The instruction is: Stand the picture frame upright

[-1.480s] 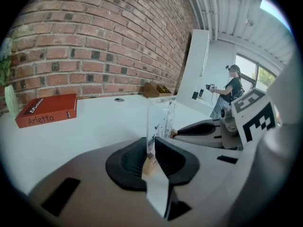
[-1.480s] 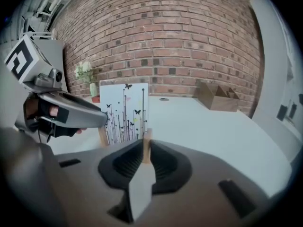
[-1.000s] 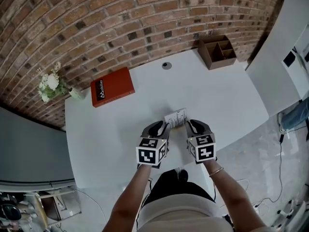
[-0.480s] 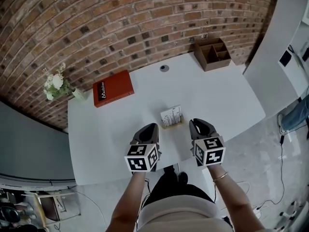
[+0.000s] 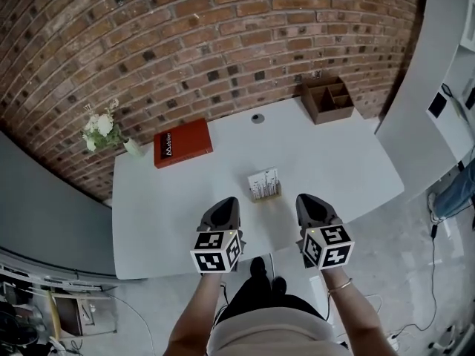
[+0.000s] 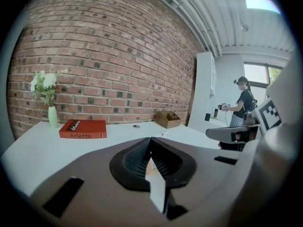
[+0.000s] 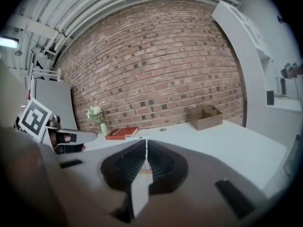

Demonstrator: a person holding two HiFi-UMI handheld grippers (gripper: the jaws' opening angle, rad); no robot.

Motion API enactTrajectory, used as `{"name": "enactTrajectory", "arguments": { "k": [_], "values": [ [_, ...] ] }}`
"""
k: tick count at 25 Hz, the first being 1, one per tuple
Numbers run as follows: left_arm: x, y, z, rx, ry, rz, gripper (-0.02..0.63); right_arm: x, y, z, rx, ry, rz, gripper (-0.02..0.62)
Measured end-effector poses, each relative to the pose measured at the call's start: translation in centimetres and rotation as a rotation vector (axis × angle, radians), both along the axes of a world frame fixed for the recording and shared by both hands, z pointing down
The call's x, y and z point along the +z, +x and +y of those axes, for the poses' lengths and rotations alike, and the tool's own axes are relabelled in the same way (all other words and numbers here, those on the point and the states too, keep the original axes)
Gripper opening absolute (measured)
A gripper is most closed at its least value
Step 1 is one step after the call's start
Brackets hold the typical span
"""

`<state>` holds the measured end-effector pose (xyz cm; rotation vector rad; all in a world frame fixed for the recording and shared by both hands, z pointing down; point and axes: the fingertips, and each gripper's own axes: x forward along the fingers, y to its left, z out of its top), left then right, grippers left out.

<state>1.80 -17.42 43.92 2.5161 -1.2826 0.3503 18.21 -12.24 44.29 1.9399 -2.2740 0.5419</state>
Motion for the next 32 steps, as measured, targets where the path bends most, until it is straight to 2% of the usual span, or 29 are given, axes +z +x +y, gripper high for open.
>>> {"name": "enactTrajectory", "arguments": {
  "k": [11,25,32],
  "values": [
    [-1.1,-2.1,2.8,-0.060,0.025,0.021,-0.006,-2.3,0.5,3.2,0.013,0.071,0.002,0.002],
    [-1.1,-3.6,4.9,-0.107,0.038,0.040,-0.006,-2.6,-0.1,5.3,-0.003,0.095,0.010,0.002],
    [-1.2,-3.2,5.0,-0.101,0.040,0.037,-0.006,-2.6,0.6,5.4,0.014,0.091,0.027,0.002]
  ]
}}
